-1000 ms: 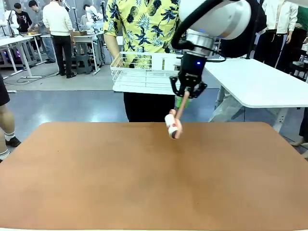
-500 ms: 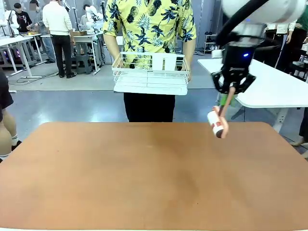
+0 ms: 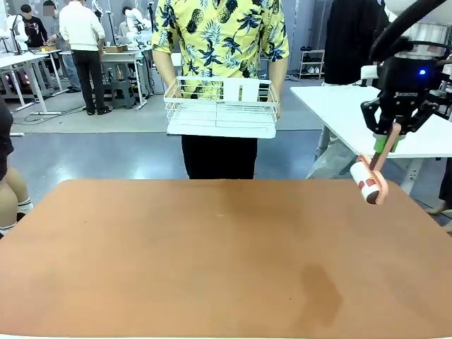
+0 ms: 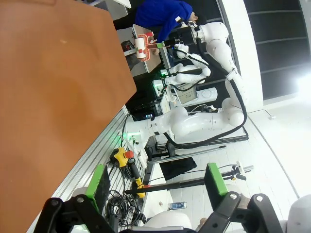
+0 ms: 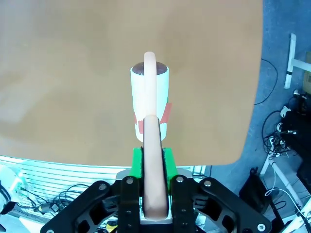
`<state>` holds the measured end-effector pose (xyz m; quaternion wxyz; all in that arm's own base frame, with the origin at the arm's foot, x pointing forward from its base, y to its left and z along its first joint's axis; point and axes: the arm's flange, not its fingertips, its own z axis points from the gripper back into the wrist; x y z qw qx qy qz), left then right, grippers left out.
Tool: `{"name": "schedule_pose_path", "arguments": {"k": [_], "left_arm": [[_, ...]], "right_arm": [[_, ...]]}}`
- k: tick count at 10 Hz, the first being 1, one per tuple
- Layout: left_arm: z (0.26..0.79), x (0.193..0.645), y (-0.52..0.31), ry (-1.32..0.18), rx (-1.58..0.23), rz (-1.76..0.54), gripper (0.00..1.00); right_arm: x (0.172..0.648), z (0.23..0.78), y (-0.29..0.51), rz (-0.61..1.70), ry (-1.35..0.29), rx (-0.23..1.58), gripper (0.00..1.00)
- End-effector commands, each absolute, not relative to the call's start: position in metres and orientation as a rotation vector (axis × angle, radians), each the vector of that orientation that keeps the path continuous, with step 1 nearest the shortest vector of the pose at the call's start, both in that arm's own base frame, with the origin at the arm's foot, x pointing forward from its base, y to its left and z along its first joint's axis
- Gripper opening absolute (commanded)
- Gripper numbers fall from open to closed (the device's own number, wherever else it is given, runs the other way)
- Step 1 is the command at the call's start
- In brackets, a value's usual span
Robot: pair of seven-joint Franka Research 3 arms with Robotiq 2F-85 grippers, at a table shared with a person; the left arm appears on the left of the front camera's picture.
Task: Clean the table.
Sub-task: Clean the table with the Lint Roller when the human lifts the Dish drying rack, then place the Lint Roller down when the Dish drying rack is positioned in the middle of the table.
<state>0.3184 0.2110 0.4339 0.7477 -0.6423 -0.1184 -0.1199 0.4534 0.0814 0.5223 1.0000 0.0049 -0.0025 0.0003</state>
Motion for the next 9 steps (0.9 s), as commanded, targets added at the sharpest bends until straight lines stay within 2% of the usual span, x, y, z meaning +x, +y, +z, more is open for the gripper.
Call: {"name": "schedule_pose_path", "arguments": {"k": [1, 9], "left_arm": [[0.4351, 0.3172, 0.2128, -0.267, -1.407, -0.264, 1.00], [0.4351, 0.3172, 0.2128, -0.267, -1.407, -0.264, 1.00]], "right_arm": [[0.4490, 0.5280, 0.0906, -0.006, -0.012, 0.027, 0.21], [0.4490, 0.5280, 0.0906, -0.006, -0.012, 0.027, 0.21]]}}
